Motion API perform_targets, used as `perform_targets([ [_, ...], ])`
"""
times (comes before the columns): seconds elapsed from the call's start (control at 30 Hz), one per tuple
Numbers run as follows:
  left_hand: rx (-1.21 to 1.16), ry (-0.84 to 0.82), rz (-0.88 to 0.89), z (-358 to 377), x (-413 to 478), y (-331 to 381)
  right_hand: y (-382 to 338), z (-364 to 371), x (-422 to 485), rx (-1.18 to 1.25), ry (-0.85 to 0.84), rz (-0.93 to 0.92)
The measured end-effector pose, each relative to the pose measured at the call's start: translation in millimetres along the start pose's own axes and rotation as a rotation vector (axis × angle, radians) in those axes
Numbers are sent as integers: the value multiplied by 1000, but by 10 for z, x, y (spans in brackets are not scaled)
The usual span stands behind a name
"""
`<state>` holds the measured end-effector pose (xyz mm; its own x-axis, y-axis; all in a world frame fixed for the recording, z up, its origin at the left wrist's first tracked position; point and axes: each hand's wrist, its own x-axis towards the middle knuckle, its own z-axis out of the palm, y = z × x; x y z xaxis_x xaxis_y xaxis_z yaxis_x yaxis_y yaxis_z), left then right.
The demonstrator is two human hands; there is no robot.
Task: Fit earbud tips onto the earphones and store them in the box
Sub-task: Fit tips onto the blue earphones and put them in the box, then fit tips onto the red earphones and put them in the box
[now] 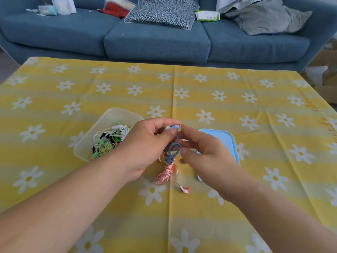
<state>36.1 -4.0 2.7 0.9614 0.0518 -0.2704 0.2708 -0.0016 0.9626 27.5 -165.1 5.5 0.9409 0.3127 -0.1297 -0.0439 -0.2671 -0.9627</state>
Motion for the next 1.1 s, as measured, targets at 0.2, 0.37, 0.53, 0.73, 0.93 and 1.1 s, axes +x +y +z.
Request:
perform_targets([
  [0.2, -358, 168, -44, -411, -48, 174, -88, 342, 82, 44, -177, 61],
  [0.37, -427, 288, -33, -858, -82, 214, -184, 767, 265, 117, -113, 131],
  [0.53, -95, 405, -93, -1283, -84, 83, -277, 1072, 435, 245, -11, 171],
  [0.73, 334, 426, 16, -1512, -95, -11, -284, 1314, 534, 37, -18, 143],
  [0.93, 849, 355, 102, -1584, -137, -56, -287, 1224, 556, -202, 34, 77],
  [1.1, 1098, 134, 113, -1430, -189, -81, -335, 1071, 559, -87, 115, 82],
])
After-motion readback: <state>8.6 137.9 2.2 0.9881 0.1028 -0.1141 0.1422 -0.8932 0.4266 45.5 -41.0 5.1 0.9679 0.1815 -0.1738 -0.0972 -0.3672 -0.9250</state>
